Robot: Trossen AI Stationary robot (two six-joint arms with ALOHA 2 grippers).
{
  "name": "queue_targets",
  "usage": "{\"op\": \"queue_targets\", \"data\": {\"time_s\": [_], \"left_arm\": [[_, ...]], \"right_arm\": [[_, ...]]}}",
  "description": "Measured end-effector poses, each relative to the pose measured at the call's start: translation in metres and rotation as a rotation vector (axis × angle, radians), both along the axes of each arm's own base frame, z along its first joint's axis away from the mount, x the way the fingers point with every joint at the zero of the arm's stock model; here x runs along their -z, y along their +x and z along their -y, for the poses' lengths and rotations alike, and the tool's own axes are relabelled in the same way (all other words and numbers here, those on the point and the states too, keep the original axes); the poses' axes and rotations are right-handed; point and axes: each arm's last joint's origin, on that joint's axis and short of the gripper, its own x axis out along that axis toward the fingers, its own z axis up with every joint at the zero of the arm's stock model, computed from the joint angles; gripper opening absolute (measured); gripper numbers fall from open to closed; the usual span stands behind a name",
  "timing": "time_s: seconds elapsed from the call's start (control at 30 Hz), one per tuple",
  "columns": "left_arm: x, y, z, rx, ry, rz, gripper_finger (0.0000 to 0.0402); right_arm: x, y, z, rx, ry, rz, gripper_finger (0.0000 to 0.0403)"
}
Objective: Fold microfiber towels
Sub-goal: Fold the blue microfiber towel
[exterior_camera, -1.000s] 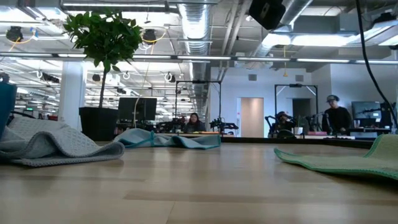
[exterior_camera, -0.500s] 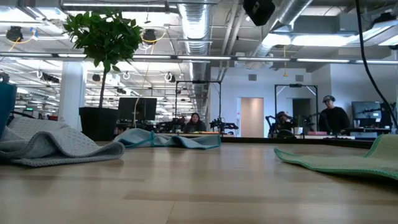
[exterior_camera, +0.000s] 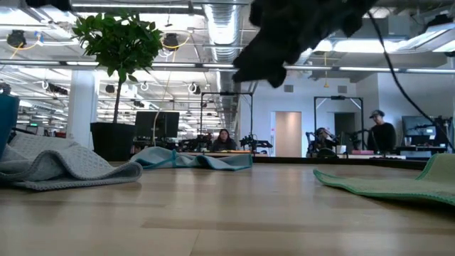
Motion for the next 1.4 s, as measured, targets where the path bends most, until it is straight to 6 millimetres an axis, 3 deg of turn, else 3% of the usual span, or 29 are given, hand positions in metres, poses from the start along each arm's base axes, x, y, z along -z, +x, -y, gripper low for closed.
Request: {"op": "queue_targets", "data": {"time_s": [0.2, 0.73, 1.17, 1.4], "left_arm": [[0.001, 0.006, -0.011, -0.046, 0.018, -0.019, 0.0128], [0.001, 0.010, -0.016, -0.061, 0.033, -0.019, 0.0128], [0.001, 0.010, -0.016, -0.058, 0.041, -0.017, 0.0128], [0.001, 0.010, -0.017, -0.071, 0.033, -0.015, 0.0128]], "right_arm": [[0.044, 0.019, 0.020, 0.041, -0.029, -0.079, 0.0205], [0.112, 0.032, 0.051, 0.122, -0.166, -0.201, 0.0205], [0.120, 0.024, 0.057, 0.158, -0.220, -0.331, 0.0194], [0.120, 0.020, 0.059, 0.243, -0.160, -0.373, 0.0102]]}}
